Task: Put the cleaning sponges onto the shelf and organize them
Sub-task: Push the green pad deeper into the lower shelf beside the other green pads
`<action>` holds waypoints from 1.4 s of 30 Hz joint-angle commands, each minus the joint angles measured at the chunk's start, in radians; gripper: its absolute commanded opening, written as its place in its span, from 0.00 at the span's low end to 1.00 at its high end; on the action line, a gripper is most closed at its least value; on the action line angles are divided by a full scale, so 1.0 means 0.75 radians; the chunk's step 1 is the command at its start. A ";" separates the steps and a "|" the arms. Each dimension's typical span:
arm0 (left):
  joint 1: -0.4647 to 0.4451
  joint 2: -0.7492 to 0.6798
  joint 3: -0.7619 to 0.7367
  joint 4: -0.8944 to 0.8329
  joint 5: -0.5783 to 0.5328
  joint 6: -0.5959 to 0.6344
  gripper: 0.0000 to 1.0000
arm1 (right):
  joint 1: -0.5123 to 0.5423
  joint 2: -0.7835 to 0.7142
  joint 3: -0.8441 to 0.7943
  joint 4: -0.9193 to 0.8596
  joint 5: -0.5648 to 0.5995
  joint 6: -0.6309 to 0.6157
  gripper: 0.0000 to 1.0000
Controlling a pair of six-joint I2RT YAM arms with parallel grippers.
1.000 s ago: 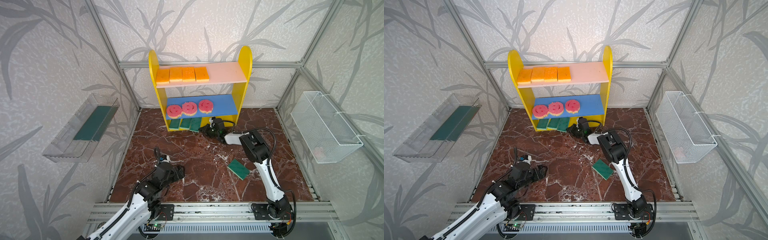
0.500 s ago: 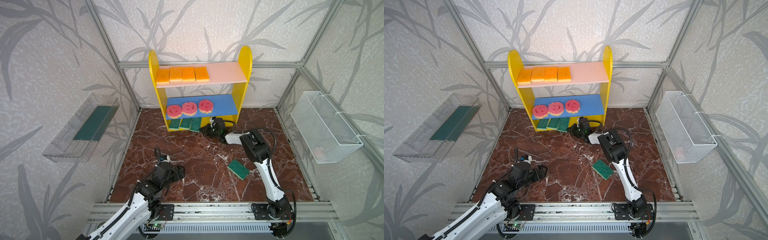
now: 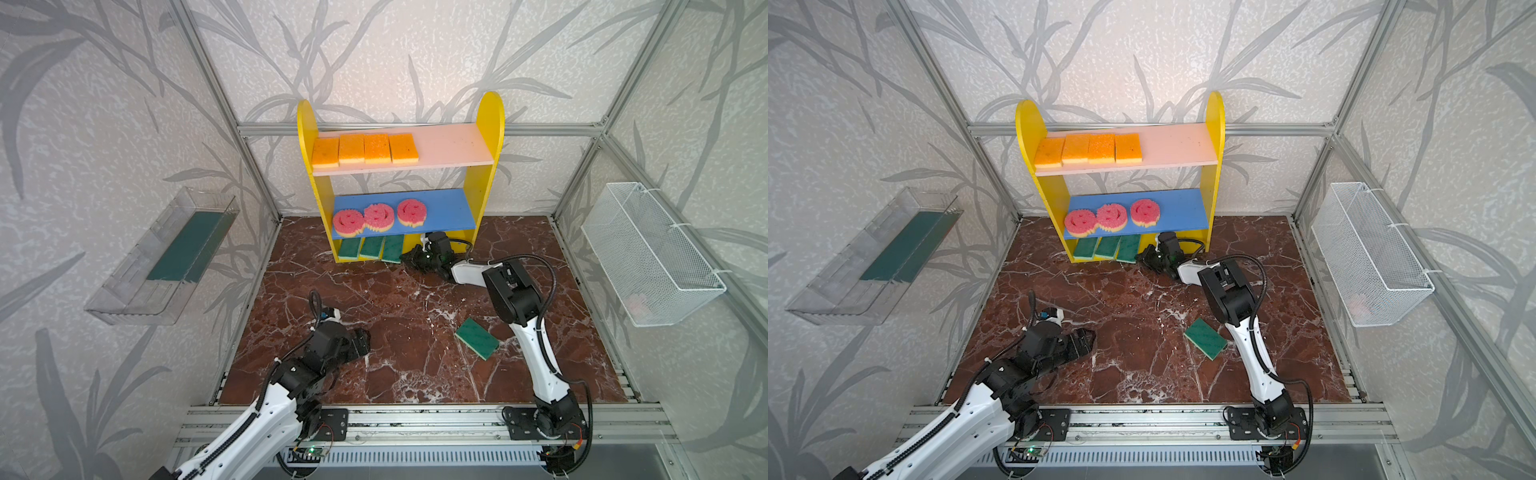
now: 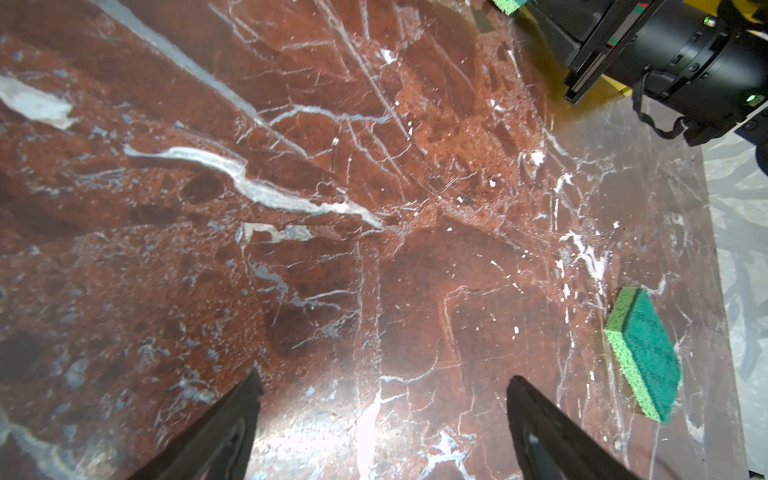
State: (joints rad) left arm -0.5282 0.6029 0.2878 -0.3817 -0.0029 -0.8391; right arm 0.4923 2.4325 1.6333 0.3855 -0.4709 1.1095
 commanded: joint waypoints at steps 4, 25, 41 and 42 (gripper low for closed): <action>0.003 -0.008 0.035 -0.007 -0.018 -0.004 0.93 | -0.012 -0.070 0.081 -0.173 0.039 -0.043 0.00; 0.003 -0.003 0.023 -0.007 -0.021 -0.008 0.93 | -0.015 0.048 0.311 -0.369 0.022 -0.099 0.00; 0.003 0.028 0.013 0.020 -0.016 -0.010 0.93 | -0.002 0.156 0.557 -0.601 -0.028 -0.222 0.00; 0.005 0.031 0.011 0.021 -0.015 -0.010 0.93 | -0.002 0.168 0.585 -0.623 -0.035 -0.231 0.00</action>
State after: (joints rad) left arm -0.5282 0.6212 0.2913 -0.3801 -0.0021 -0.8406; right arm 0.4885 2.5397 2.0121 -0.0387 -0.4744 0.9798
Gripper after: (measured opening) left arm 0.933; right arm 0.047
